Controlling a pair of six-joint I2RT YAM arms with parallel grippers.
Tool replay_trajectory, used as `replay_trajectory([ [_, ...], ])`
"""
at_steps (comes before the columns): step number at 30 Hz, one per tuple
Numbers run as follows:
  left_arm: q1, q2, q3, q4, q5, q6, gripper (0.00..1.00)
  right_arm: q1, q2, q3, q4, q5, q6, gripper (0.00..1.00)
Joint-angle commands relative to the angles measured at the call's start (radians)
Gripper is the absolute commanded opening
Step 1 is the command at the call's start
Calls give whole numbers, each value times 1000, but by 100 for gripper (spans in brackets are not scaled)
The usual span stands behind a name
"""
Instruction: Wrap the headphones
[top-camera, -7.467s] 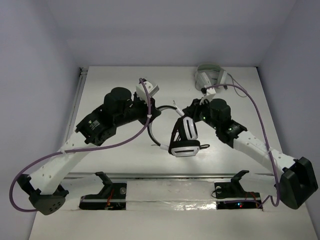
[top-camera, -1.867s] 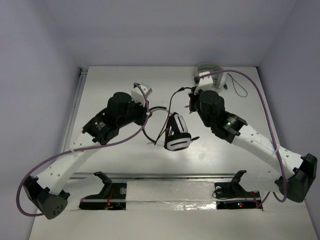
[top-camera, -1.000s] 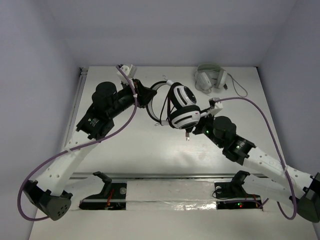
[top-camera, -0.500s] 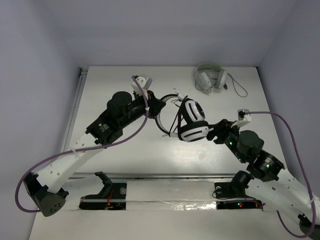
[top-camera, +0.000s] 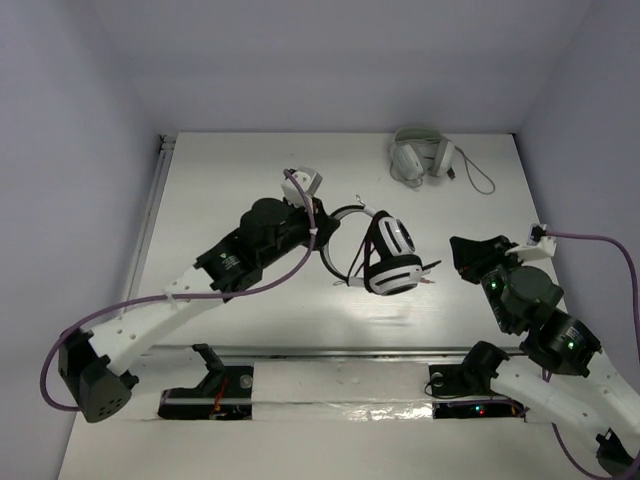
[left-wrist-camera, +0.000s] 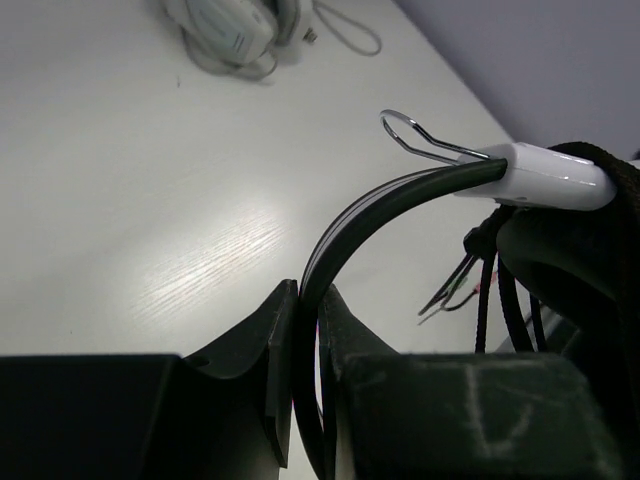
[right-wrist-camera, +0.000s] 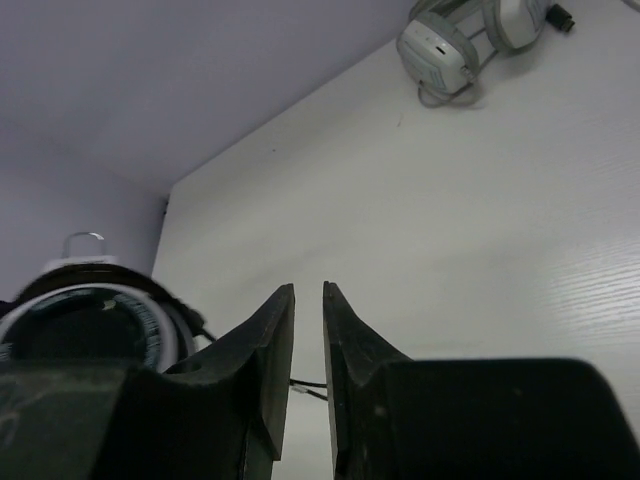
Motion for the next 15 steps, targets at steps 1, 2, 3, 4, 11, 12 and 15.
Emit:
replay_trajectory([
  [1, 1, 62, -97, 200, -91, -78, 0, -3, 21, 26, 15, 82, -3, 24],
  [2, 1, 80, -116, 225, -106, -90, 0, -3, 19, 26, 29, 83, -5, 25],
  [3, 1, 117, -130, 267, -132, -98, 0, -3, 18, 23, 38, 83, -14, 26],
  [4, 1, 137, -151, 291, -137, -98, 0, -3, 18, 19, 46, 80, -21, 26],
  [11, 114, 345, -124, 401, -192, -69, 0, -3, 51, -17, 130, 33, -60, 31],
  [12, 128, 403, -113, 409, -203, -55, 0, -3, 56, -17, 138, 30, -64, 32],
  [15, 160, 514, -60, 415, -275, -27, 0, -3, 77, -21, 155, 13, -77, 35],
])
